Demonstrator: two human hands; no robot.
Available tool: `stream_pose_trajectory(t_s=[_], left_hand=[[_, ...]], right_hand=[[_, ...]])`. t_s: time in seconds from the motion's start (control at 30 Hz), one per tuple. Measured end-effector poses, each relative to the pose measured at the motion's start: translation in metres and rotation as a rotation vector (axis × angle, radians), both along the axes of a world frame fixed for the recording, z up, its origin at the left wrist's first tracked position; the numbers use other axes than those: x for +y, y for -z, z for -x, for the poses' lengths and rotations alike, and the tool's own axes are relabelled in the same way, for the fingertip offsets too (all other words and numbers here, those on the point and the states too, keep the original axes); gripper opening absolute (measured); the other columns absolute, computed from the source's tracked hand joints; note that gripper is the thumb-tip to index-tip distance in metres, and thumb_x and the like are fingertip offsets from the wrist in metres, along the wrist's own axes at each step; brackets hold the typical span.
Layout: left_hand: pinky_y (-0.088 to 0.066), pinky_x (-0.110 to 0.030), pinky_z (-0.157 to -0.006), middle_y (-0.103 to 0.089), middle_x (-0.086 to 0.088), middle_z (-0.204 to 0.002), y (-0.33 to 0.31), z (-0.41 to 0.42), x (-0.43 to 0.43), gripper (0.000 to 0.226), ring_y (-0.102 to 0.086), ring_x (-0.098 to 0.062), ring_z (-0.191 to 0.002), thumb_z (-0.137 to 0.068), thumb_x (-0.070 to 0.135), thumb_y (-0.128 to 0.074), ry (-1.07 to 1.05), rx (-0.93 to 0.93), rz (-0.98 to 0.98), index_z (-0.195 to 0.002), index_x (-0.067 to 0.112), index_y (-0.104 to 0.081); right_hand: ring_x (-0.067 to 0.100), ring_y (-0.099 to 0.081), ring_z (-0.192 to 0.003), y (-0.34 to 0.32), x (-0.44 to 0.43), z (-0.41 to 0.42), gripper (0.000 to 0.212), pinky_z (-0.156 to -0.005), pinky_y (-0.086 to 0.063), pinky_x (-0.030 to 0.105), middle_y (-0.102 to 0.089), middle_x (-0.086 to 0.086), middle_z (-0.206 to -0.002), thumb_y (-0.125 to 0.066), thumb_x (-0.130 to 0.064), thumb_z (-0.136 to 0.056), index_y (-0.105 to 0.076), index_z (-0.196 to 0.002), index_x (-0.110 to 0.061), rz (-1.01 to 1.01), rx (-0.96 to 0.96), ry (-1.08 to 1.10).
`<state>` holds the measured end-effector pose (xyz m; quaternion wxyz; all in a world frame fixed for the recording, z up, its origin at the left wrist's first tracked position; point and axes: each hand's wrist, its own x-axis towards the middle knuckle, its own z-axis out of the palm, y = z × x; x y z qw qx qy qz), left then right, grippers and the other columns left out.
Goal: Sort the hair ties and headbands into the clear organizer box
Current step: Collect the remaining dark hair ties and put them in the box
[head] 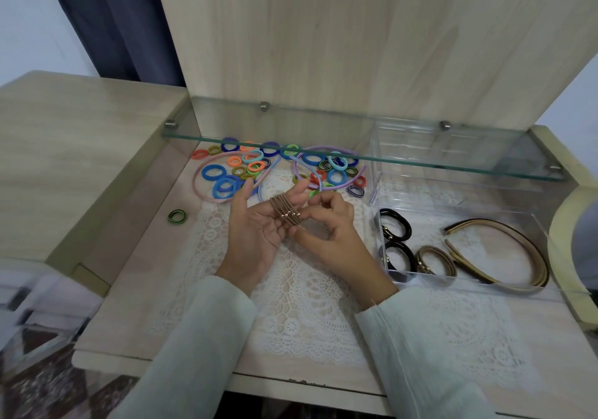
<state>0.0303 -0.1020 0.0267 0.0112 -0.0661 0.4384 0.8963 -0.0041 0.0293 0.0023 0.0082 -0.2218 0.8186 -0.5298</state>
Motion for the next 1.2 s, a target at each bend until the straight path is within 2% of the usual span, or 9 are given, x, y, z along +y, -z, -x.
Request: stream_pose_trajectory(t_s=[0.17,0.27,0.37,0.53,0.63,0.77,0.87,0.97,1.2], left_hand=[[-0.058,-0.035,-0.086,-0.07,-0.016,-0.116,-0.003,-0.003,-0.003,0.085,-0.068,-0.026,-0.107,-0.098,0.057,-0.022,-0.018,-0.002,-0.217,-0.078,-0.005,-0.076],[-0.055,-0.039,-0.093,-0.07,-0.019,-0.114,-0.008,-0.007,-0.007,0.081,-0.067,-0.031,-0.11,-0.095,0.058,-0.031,-0.016,-0.057,-0.319,-0.078,-0.008,-0.075],[-0.052,-0.045,-0.097,-0.07,-0.019,-0.11,-0.018,-0.01,-0.012,0.07,-0.064,-0.036,-0.115,-0.087,0.055,-0.046,0.031,-0.094,-0.384,-0.079,-0.008,-0.073],[-0.055,-0.043,-0.093,-0.07,-0.014,-0.089,-0.035,-0.013,-0.019,0.046,-0.067,-0.036,-0.108,-0.078,0.04,-0.059,0.096,-0.198,-0.357,-0.069,-0.004,-0.068],[-0.058,-0.036,-0.087,-0.068,-0.009,-0.079,-0.041,-0.012,-0.026,0.033,-0.071,-0.029,-0.094,-0.075,0.033,-0.059,0.146,-0.273,-0.184,-0.061,0.004,-0.063],[-0.056,-0.029,-0.08,-0.064,-0.002,-0.08,-0.042,-0.008,-0.035,0.016,-0.067,-0.018,-0.083,-0.069,0.024,-0.067,0.304,-0.297,0.196,-0.057,0.015,-0.063],[-0.045,-0.025,-0.073,-0.065,0.0,-0.078,-0.043,-0.003,-0.033,0.007,-0.064,-0.012,-0.078,-0.066,0.018,-0.072,0.318,-0.347,0.49,-0.059,0.02,-0.069],[-0.041,-0.023,-0.068,-0.065,-0.001,-0.079,-0.046,0.004,-0.02,0.009,-0.062,-0.01,-0.075,-0.079,0.011,-0.071,0.263,-0.407,0.746,-0.072,0.016,-0.067],[-0.03,-0.02,-0.052,-0.06,0.0,-0.076,-0.051,0.022,0.019,0.011,-0.055,-0.009,-0.065,-0.082,0.019,-0.069,0.142,-0.376,0.965,-0.074,0.016,-0.063]], right_hand=[[0.009,-0.028,-0.108,-0.008,-0.001,-0.008,0.028,-0.091,-0.015,0.001,-0.037,-0.021,-0.105,-0.05,-0.047,-0.062,-0.065,-0.085,-0.039,-0.048,0.062,0.003],[0.014,-0.03,-0.107,-0.012,0.003,-0.013,0.046,-0.095,-0.021,0.012,-0.038,-0.017,-0.103,-0.045,-0.047,-0.063,-0.072,-0.095,-0.027,-0.148,0.143,0.002],[0.017,-0.033,-0.104,-0.021,0.01,-0.013,0.033,-0.091,-0.027,0.025,-0.043,-0.007,-0.103,-0.052,-0.031,-0.072,-0.072,-0.097,-0.025,-0.205,0.208,-0.016],[0.015,-0.035,-0.099,-0.036,0.023,-0.013,0.028,-0.086,-0.029,0.025,-0.047,-0.003,-0.101,-0.056,-0.021,-0.075,-0.073,-0.096,-0.024,-0.289,0.323,-0.044],[0.016,-0.037,-0.097,-0.043,0.03,-0.013,0.024,-0.086,-0.036,0.03,-0.048,-0.003,-0.099,-0.057,-0.023,-0.076,-0.073,-0.094,-0.027,-0.396,0.415,-0.058],[0.021,-0.043,-0.096,-0.051,0.041,-0.014,0.022,-0.083,-0.041,0.036,-0.049,-0.003,-0.098,-0.058,-0.027,-0.077,-0.072,-0.094,-0.029,-0.523,0.529,-0.062],[0.022,-0.046,-0.095,-0.055,0.047,-0.018,0.02,-0.077,-0.038,0.032,-0.05,-0.003,-0.098,-0.059,-0.031,-0.078,-0.071,-0.094,-0.031,-0.617,0.614,-0.071],[0.025,-0.049,-0.093,-0.058,0.052,-0.024,0.019,-0.075,-0.037,0.031,-0.05,-0.001,-0.095,-0.06,-0.031,-0.077,-0.07,-0.093,-0.029,-0.717,0.714,-0.054],[0.029,-0.053,-0.089,-0.063,0.069,-0.03,0.015,-0.067,-0.044,0.038,-0.053,0.004,-0.09,-0.063,-0.02,-0.079,-0.07,-0.091,-0.022,-0.839,0.881,0.005]])
